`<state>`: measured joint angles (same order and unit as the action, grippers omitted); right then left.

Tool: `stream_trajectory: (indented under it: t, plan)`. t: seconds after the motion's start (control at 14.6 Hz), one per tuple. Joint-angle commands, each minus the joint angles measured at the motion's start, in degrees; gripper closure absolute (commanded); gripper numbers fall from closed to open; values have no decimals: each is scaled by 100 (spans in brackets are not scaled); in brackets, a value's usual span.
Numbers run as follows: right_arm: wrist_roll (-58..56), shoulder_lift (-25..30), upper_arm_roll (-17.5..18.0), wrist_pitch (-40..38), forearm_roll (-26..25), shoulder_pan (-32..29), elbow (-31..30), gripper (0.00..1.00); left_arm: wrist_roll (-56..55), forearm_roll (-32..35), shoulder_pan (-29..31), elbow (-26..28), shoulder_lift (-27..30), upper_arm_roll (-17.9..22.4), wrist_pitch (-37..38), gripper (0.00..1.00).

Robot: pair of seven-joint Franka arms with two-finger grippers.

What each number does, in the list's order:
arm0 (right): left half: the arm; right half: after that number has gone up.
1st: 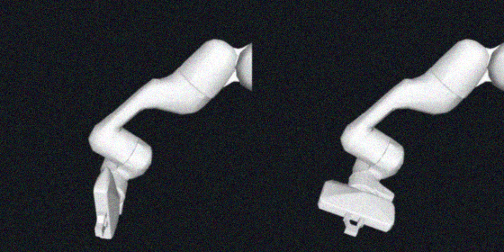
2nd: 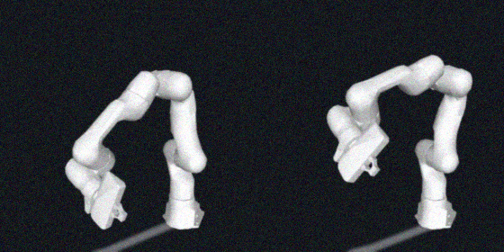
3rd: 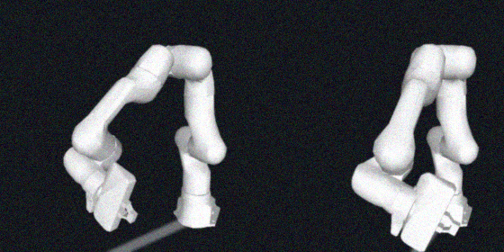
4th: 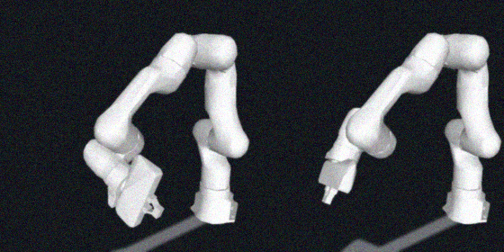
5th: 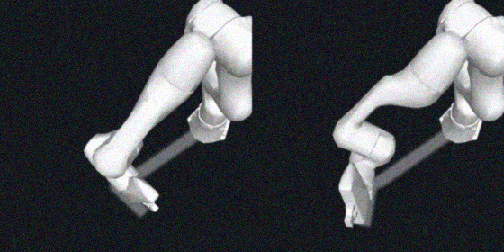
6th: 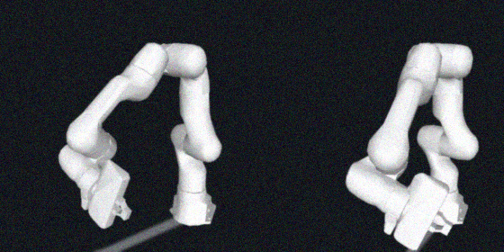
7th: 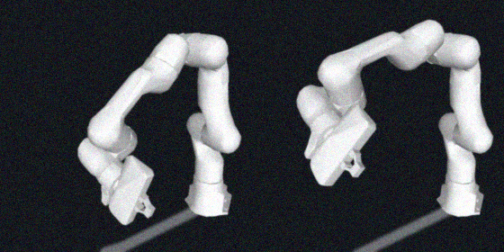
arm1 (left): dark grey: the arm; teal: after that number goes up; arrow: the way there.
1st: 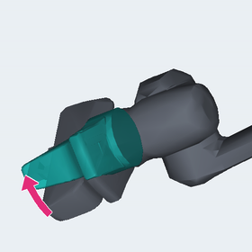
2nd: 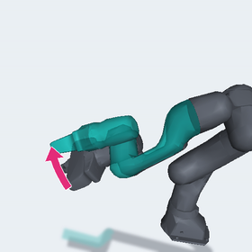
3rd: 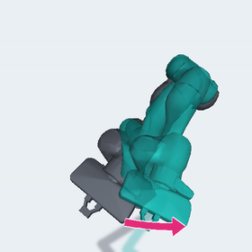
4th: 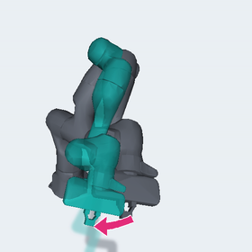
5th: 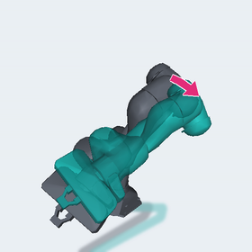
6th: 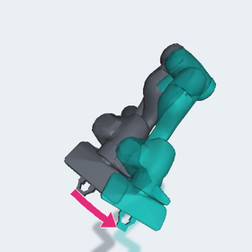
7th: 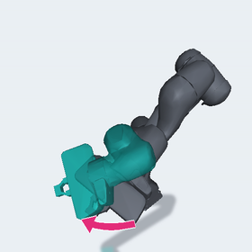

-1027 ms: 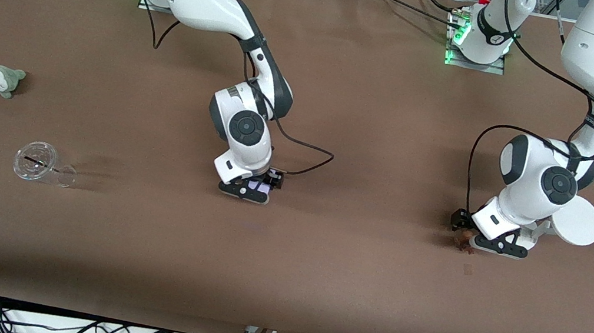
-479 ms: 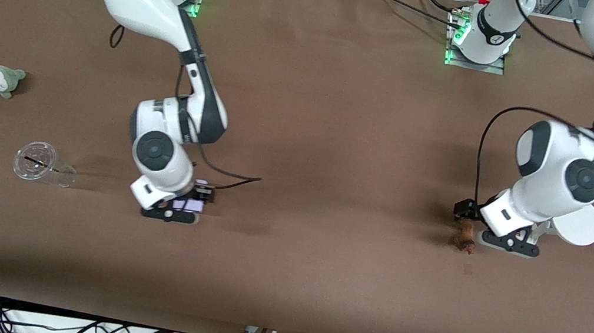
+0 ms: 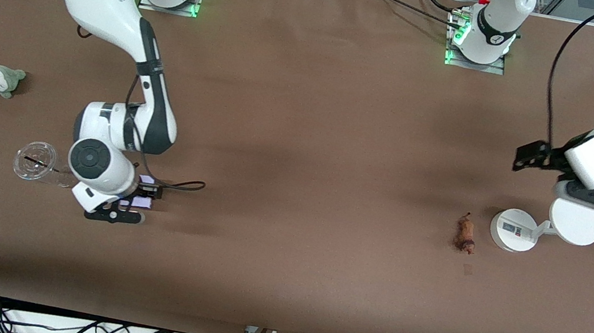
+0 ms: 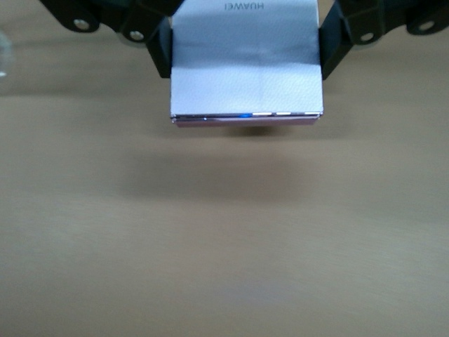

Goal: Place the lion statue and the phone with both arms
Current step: 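Retract the left gripper while the right gripper carries the phone toward the cup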

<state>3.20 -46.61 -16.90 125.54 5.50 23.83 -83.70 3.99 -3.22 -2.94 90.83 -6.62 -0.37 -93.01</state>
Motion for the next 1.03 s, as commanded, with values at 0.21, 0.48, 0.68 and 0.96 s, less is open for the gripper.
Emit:
stream_trajectory:
  t: [0.21,0.48,0.68,0.96]
  plan:
    - [-811,170,55,67,371,-598,-488,92,-494,189,40,-637,300,142,1293,0]
    - [-1006,170,55,164,522,-625,-533,92,-531,453,39,-628,442,124,1434,0]
    - [-1050,152,55,208,522,-660,-533,92,-531,454,215,-243,863,116,1435,0]
    - [-1129,126,55,349,522,-739,-542,92,-531,454,435,-4,1111,98,1304,0]
